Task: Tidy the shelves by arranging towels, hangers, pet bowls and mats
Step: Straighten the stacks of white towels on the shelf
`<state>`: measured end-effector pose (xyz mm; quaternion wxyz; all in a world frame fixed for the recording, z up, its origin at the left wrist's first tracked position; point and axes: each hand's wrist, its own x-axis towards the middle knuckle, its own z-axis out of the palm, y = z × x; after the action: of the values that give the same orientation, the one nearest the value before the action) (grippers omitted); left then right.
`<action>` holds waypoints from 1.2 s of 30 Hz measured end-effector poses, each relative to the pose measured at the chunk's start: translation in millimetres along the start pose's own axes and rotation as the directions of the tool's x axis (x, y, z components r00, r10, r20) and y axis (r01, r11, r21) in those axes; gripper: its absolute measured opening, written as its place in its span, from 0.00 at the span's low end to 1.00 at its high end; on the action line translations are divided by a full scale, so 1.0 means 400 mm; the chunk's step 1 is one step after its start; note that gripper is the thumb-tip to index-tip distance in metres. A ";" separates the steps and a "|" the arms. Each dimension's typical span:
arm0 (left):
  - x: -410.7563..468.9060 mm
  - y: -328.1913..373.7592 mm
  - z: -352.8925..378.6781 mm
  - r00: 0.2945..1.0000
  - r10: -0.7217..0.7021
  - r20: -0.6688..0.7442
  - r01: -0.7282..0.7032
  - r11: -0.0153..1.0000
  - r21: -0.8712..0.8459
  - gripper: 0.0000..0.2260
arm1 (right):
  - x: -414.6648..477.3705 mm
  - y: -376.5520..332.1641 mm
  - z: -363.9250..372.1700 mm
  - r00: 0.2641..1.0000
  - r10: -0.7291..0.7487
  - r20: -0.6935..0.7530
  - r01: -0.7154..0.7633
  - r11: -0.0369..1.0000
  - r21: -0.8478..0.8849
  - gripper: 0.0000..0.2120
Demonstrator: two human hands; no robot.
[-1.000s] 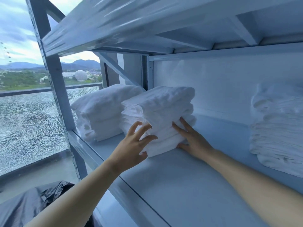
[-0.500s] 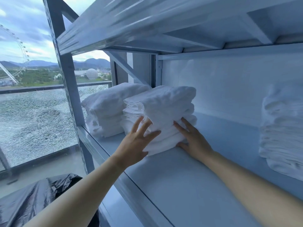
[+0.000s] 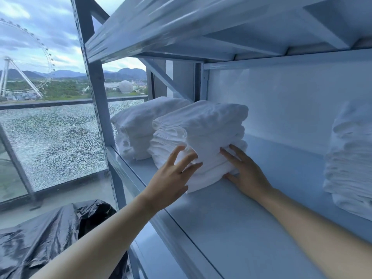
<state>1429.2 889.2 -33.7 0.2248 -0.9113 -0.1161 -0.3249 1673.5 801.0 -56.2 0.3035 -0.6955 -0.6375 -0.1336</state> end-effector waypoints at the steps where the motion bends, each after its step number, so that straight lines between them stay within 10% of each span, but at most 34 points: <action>1: -0.013 -0.004 -0.005 1.000 -0.006 0.000 0.006 1.000 -0.011 0.32 | -0.004 -0.007 -0.001 1.000 -0.007 -0.006 0.007 1.000 -0.004 0.35; 10: -0.067 -0.049 -0.038 0.998 -0.049 -0.042 0.039 0.979 -0.199 0.18 | -0.012 -0.037 0.006 1.000 0.004 -0.016 -0.005 0.999 -0.039 0.40; 17: 0.003 -0.035 -0.030 0.956 -0.192 -0.222 0.158 0.974 -0.162 0.28 | -0.013 -0.037 0.002 1.000 0.020 -0.009 -0.021 0.998 -0.054 0.42; 36: 0.020 -0.025 0.007 0.976 -0.216 -0.007 0.207 0.941 -0.267 0.37 | -0.002 -0.014 0.011 0.999 -0.036 -0.019 0.036 0.999 0.010 0.46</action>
<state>1433.1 900.0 -27.3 0.0667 -0.9094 -0.1646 -0.3761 1667.2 803.2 -58.8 0.3108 -0.6810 -0.6476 -0.1422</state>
